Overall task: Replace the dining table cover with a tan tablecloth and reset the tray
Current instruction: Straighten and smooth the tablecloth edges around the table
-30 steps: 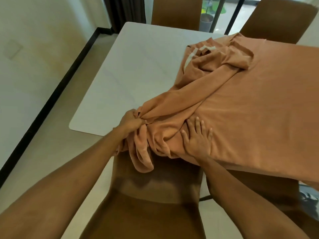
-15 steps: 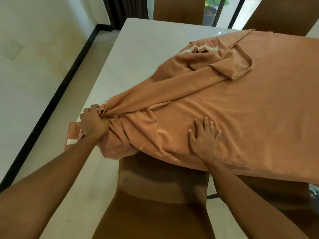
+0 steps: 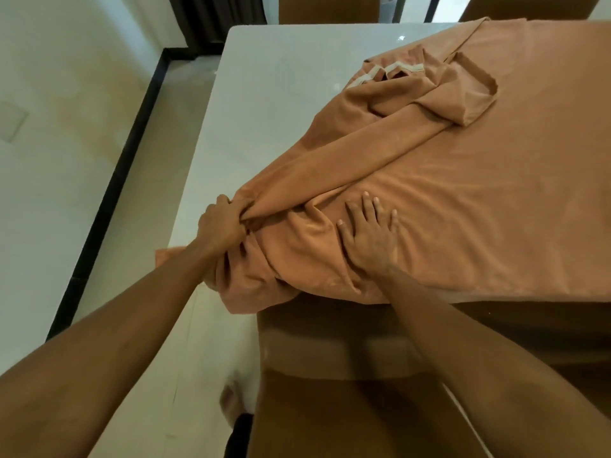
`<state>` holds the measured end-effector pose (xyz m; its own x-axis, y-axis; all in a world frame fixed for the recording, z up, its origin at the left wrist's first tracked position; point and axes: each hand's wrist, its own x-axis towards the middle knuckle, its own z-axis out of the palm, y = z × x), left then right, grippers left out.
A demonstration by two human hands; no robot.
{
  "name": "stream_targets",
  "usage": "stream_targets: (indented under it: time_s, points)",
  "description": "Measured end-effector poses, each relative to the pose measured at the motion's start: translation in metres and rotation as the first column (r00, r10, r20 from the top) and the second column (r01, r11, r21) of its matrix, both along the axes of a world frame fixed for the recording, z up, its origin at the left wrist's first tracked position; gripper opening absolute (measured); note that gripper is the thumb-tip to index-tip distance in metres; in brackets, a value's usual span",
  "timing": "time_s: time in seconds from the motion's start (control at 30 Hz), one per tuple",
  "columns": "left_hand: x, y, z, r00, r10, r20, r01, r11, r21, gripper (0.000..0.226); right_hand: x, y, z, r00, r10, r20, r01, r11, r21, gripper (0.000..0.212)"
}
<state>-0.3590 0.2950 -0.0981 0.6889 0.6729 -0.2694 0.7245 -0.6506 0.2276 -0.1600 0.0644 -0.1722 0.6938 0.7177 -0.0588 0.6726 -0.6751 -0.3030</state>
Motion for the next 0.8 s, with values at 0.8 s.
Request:
stream_targets:
  time_s: [0.8]
  points:
    - [-0.069, 0.145, -0.003, 0.943, -0.084, 0.321, 0.173, 0.950, -0.261, 0.059, -0.040, 0.159, 0.081, 0.841, -0.490, -0.228, 0.526, 0.840, 0.134, 0.037]
